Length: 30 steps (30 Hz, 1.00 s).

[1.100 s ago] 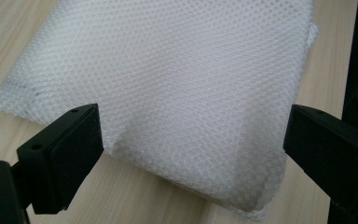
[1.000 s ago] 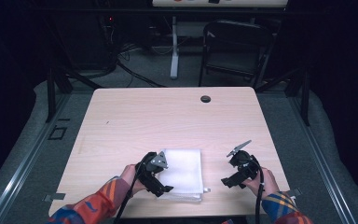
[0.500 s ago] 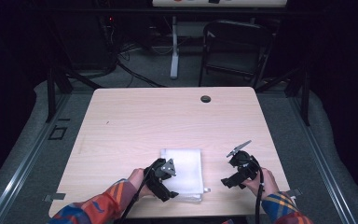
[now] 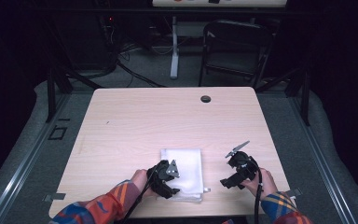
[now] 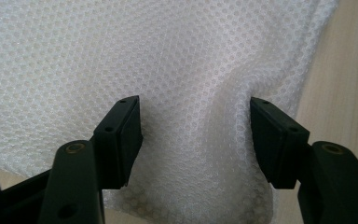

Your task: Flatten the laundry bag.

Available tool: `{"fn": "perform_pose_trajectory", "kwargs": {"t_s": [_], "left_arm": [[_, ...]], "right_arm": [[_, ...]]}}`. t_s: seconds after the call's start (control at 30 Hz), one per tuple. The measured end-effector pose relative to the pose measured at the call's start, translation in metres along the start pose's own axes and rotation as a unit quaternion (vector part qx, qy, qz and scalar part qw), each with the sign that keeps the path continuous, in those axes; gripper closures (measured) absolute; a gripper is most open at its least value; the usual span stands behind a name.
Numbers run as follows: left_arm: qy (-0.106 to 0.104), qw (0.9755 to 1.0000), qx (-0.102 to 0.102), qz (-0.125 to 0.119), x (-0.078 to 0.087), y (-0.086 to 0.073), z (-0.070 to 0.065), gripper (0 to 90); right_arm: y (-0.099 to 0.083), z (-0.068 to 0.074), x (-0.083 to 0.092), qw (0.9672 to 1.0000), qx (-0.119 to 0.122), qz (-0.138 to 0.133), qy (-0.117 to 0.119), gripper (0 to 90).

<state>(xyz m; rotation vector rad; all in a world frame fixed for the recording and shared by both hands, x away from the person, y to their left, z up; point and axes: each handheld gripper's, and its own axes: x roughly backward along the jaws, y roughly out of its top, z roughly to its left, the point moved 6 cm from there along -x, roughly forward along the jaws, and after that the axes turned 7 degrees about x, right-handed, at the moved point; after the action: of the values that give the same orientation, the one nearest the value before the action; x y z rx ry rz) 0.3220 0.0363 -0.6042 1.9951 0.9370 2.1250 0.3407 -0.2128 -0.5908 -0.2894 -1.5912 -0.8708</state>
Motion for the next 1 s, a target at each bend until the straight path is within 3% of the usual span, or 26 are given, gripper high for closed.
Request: {"fn": "perform_pose_trajectory", "kwargs": {"t_s": [0.3, 0.57, 0.63, 0.73, 0.8, 0.87, 1.0], "left_arm": [[0.008, 0.9998, 0.015, -0.012, 0.002, 0.000, 0.004, 53.9], [-0.007, 0.9997, 0.019, -0.015, 0.003, 0.000, 0.004, 70.2], [-0.023, 0.9992, 0.027, -0.017, 0.002, -0.001, 0.003, 79.7], [-0.031, 0.9988, 0.031, -0.020, 0.004, 0.000, 0.004, 82.0], [-0.033, 0.9986, 0.035, -0.020, 0.005, -0.001, 0.005, 83.7], [-0.034, 0.9984, 0.039, -0.023, 0.006, 0.000, 0.006, 83.9], [-0.037, 0.9978, 0.046, -0.029, 0.008, 0.000, 0.008, 84.3]], "right_arm": [[0.001, 0.003, -0.001, 1.0000, -0.001, -0.001, 0.006, 7.3], [0.007, 0.013, -0.001, 0.9995, -0.001, -0.021, 0.025, 13.3], [0.009, 0.016, -0.001, 0.9994, 0.005, -0.022, 0.028, 16.0], [0.013, 0.024, -0.003, 0.9985, -0.003, -0.042, 0.034, 23.9], [0.015, 0.027, -0.002, 0.9985, 0.013, -0.036, 0.039, 32.8], [0.019, 0.035, -0.002, 0.9973, 0.024, -0.049, 0.048, 48.3], [0.027, 0.049, 0.000, 0.9953, 0.049, -0.068, 0.049, 66.5]]}}
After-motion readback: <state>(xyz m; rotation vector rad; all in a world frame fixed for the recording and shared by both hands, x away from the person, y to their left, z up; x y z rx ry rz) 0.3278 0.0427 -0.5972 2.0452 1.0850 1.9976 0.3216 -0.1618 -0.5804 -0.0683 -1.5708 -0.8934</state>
